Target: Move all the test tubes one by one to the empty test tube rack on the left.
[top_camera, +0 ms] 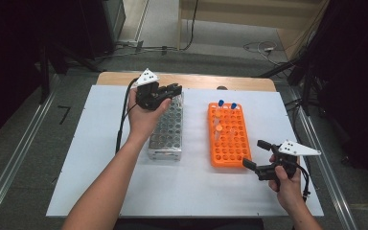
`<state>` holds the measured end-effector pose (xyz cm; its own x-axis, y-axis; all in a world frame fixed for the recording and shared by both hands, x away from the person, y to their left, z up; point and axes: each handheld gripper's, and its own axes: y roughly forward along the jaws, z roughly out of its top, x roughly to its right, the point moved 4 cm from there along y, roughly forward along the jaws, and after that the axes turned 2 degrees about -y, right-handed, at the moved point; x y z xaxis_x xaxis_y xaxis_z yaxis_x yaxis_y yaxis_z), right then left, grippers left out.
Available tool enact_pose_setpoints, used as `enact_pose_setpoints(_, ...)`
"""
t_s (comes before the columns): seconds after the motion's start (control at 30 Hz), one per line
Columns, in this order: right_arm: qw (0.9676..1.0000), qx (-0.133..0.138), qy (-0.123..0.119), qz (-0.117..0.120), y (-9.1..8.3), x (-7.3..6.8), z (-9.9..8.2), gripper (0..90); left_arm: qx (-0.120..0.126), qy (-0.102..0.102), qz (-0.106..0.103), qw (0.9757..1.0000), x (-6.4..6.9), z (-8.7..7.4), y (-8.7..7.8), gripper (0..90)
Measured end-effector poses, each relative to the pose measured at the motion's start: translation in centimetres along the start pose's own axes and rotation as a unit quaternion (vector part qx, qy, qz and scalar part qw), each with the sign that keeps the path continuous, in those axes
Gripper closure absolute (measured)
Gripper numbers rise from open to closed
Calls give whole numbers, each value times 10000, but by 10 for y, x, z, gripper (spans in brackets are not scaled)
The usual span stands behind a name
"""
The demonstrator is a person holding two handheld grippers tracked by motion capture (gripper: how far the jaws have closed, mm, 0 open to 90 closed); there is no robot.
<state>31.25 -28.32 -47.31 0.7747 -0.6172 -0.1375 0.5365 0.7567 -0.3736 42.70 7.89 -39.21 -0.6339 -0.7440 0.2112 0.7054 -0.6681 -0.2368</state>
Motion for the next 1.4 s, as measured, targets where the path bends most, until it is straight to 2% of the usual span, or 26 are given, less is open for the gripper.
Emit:
enact_pose_setpoints(0.07, 10000, 1, 35, -8, 0, 0, 0, 0, 35, -5, 64, 10000, -5, 2, 5, 766)
enact_pose_setpoints(0.2, 10000, -21, 15, -7, 0, 2, -2, 0, 145, -140, 187, 9996, -16, 8, 16, 766)
enact_pose_setpoints(0.5, 10000, -29, 45, -41, 0, 4, -3, 0, 114, -219, 489, 9985, -32, 15, 41, 766)
enact_pose_setpoints(0.57, 10000, -23, 65, -37, 0, 5, -3, 0, 98, -225, 567, 9981, -35, 14, 47, 766)
enact_pose_setpoints(0.6, 10000, -24, 75, -46, 0, 5, -3, 0, 72, -213, 687, 9974, -38, 11, 52, 766)
enact_pose_setpoints(0.67, 9999, -20, 86, -55, -1, 6, -3, 0, 65, -199, 740, 9970, -39, 10, 53, 766)
enact_pose_setpoints(0.73, 9999, -17, 94, -56, -1, 7, -4, 0, 3, -130, 899, 9959, -42, 6, 58, 765)
enact_pose_setpoints(0.83, 9999, -17, 96, -52, -1, 7, -4, 0, -84, -145, 1036, 9945, -47, 0, 64, 765)
enact_pose_setpoints(0.97, 9999, -27, 99, -45, 0, 7, -4, 0, -138, -137, 1097, 9938, -50, -4, 69, 765)
enact_pose_setpoints(1.17, 9999, -29, 98, -43, 1, 7, -5, 0, -384, -55, 1146, 9927, -52, -13, 76, 765)
enact_pose_setpoints(1.4, 9999, -36, 114, -51, 1, 7, -5, 0, -654, -164, 1084, 9918, -55, -23, 82, 761)
